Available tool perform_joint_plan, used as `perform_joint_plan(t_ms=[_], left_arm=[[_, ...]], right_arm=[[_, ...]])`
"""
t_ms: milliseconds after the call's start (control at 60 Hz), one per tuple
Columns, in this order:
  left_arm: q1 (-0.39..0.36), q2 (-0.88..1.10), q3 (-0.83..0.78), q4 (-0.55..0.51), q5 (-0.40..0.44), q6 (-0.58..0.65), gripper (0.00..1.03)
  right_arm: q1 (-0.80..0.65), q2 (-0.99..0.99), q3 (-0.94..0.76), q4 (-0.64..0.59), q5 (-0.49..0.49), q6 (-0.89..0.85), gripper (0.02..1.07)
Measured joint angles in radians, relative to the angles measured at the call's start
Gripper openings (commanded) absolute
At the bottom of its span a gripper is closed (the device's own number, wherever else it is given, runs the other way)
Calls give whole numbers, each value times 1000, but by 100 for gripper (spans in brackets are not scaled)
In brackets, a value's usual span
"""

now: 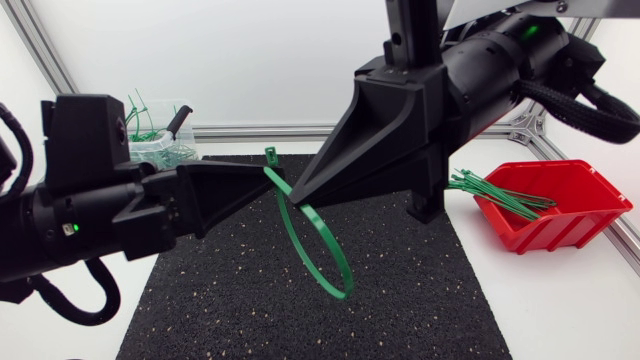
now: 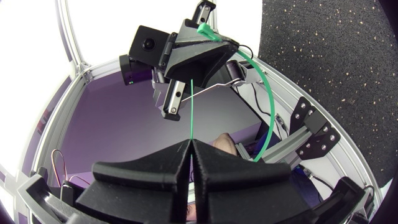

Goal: Take a green cable tie from the red box, thread the tail through the head to close it, then place it in the transparent bin on the left.

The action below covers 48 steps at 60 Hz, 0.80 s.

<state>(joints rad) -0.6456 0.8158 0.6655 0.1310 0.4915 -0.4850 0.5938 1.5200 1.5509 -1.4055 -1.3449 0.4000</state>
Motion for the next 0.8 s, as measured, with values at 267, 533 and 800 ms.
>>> perform_joint_plan(t_ms=[267, 533, 800], left_arm=[[0, -11, 0, -3, -3, 15, 3], [0, -11, 0, -7, -4, 15, 3], [0, -28, 0, -12, -8, 22, 4]], right_arm=[[0, 23, -1, 14, 3, 0, 8], [-1, 27, -1, 18, 3, 0, 8], [-18, 27, -1, 18, 3, -2, 8]])
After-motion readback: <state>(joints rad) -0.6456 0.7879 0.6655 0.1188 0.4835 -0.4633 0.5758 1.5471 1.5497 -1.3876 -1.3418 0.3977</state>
